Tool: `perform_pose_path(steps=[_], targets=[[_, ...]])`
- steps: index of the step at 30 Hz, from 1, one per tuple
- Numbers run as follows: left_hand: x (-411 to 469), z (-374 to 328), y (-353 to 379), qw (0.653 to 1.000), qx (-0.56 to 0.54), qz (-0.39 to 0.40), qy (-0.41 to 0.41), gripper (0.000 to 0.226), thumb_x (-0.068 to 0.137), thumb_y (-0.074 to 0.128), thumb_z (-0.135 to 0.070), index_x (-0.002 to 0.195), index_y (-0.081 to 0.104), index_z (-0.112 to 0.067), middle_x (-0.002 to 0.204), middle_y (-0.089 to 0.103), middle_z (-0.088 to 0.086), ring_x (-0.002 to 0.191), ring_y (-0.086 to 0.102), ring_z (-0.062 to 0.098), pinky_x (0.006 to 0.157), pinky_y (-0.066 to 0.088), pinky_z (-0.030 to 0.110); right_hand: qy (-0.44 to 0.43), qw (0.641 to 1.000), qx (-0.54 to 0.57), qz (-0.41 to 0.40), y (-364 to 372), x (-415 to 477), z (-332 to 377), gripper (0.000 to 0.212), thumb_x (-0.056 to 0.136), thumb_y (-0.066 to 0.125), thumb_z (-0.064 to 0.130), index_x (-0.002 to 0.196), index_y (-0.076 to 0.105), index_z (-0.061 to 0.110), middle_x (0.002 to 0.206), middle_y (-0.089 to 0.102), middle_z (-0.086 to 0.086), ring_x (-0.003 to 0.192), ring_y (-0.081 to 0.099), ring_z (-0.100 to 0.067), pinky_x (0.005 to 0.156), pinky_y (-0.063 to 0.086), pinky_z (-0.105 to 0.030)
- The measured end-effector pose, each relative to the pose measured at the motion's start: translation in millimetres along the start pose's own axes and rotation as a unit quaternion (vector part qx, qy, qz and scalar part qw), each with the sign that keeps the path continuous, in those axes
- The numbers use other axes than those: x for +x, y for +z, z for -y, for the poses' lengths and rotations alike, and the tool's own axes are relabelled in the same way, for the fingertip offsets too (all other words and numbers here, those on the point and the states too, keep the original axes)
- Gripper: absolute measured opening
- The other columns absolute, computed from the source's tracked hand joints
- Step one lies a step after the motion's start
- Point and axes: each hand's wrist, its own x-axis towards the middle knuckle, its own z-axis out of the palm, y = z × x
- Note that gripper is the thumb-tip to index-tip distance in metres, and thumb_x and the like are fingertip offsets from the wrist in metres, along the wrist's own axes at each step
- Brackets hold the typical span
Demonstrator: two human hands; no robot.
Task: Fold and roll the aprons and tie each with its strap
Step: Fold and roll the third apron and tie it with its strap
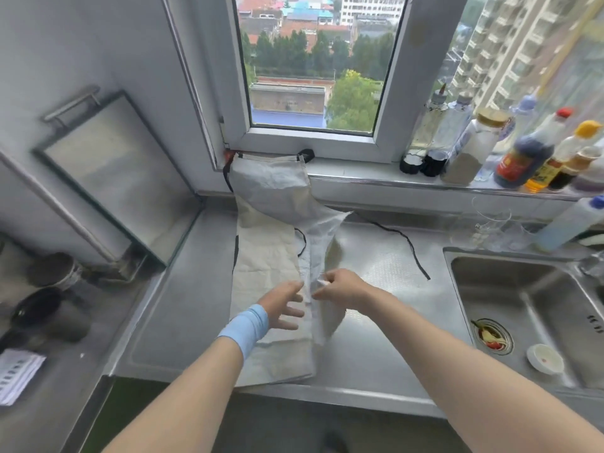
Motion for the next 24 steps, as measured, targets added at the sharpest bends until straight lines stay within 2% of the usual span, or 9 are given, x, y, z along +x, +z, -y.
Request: perform_pose_path(steps=[2, 4, 7, 9, 11, 15, 19, 22, 24], targets=[[-16.5, -6.5, -17.1, 0.998, -0.062, 0.0, 0.002, 0.049, 0.093, 0.049, -0.056, 0.125, 0.056, -0.02, 0.123, 0.057, 0.009, 0.106, 0.063, 0.034, 0.082, 0.056, 0.052, -0.038, 0.998, -0.032, 0.022, 24.4, -8.9, 25.2, 0.023, 0.077, 0.071, 0.03, 0.086, 0.064, 0.01, 0.077, 0.058, 0.001, 0.068, 0.055, -0.014, 0.057, 0.042, -0.027], [-31.8, -4.8, -32.1, 0.998, -0.064, -0.019, -0.007, 0.055, 0.089, 0.05, -0.063, 0.117, 0.055, -0.017, 0.121, 0.057, 0.008, 0.106, 0.062, 0.036, 0.072, 0.058, 0.049, -0.056, 0.995, -0.049, 0.064, 52.7, -15.8, 43.7, 0.021, 0.083, 0.066, 0.036, 0.09, 0.066, 0.017, 0.092, 0.065, 0.003, 0.083, 0.061, -0.014, 0.07, 0.048, -0.028], [-43.3, 11.7, -51.9, 0.987, 0.108, -0.122, -0.012, 0.037, 0.091, 0.05, -0.058, 0.106, 0.054, -0.024, 0.111, 0.056, 0.008, 0.099, 0.058, 0.03, 0.072, 0.048, 0.033, -0.068, 0.989, -0.052, 0.117, 90.5, -20.1, 56.5, 0.027, 0.089, 0.056, 0.047, 0.088, 0.072, 0.026, 0.105, 0.066, 0.008, 0.104, 0.06, -0.016, 0.095, 0.046, -0.032], [-43.8, 27.8, -72.7, 0.943, 0.272, -0.189, -0.005, 0.019, 0.09, 0.056, -0.035, 0.09, 0.062, -0.017, 0.101, 0.062, 0.012, 0.09, 0.062, 0.029, 0.07, 0.046, 0.029, -0.06, 0.99, -0.069, 0.108, 108.8, -21.1, 58.3, 0.026, 0.088, 0.057, 0.046, 0.096, 0.072, 0.027, 0.105, 0.065, 0.006, 0.104, 0.059, -0.017, 0.095, 0.047, -0.032], [-44.0, 42.5, -88.0, 0.912, 0.341, -0.227, -0.005, 0.017, 0.088, 0.054, -0.019, 0.075, 0.059, -0.009, 0.09, 0.06, 0.016, 0.081, 0.06, 0.03, 0.067, 0.045, 0.027, -0.048, 0.986, -0.124, 0.096, 117.7, -20.7, 52.7, 0.032, 0.09, 0.058, 0.038, 0.117, 0.068, 0.022, 0.119, 0.063, 0.001, 0.111, 0.058, -0.019, 0.095, 0.045, -0.029], [-40.0, 67.2, -114.4, 0.887, 0.397, -0.231, -0.042, 0.023, 0.09, 0.051, -0.017, 0.103, 0.067, -0.007, 0.11, 0.066, 0.016, 0.101, 0.063, 0.033, 0.081, 0.05, 0.031, -0.026, 0.98, -0.182, 0.076, 129.4, -11.1, 40.3, 0.052, 0.089, 0.054, 0.028, 0.14, 0.05, 0.023, 0.149, 0.045, -0.001, 0.133, 0.046, -0.02, 0.107, 0.037, -0.027], [-29.5, 82.9, -128.0, 0.844, 0.496, -0.164, -0.126, 0.037, 0.092, 0.053, -0.017, 0.128, 0.055, -0.01, 0.131, 0.057, 0.01, 0.117, 0.059, 0.03, 0.091, 0.049, 0.034, -0.027, 0.962, -0.257, 0.086, 140.8, 7.4, 33.5, 0.058, 0.091, 0.047, 0.03, 0.148, 0.041, 0.023, 0.157, 0.031, 0.0, 0.146, 0.026, -0.02, 0.118, 0.023, -0.03], [-21.0, 73.3, -138.4, 0.82, 0.522, -0.214, -0.102, 0.036, 0.093, 0.049, -0.02, 0.128, 0.054, -0.013, 0.132, 0.056, 0.008, 0.119, 0.056, 0.029, 0.096, 0.047, 0.035, -0.02, 0.953, -0.285, 0.099, 149.9, 26.9, 29.8, 0.052, 0.093, 0.042, 0.038, 0.143, 0.048, 0.026, 0.15, 0.044, -0.001, 0.14, 0.037, -0.022, 0.115, 0.031, -0.033], [-11.2, 55.5, -143.5, 0.833, 0.501, -0.232, -0.046, 0.033, 0.092, 0.05, -0.023, 0.124, 0.056, -0.02, 0.129, 0.058, 0.005, 0.116, 0.058, 0.028, 0.095, 0.047, 0.034, -0.017, 0.958, -0.277, 0.078, 145.3, 43.6, 32.7, 0.048, 0.092, 0.041, 0.031, 0.14, 0.05, 0.029, 0.145, 0.05, 0.002, 0.133, 0.048, -0.022, 0.109, 0.039, -0.033]])
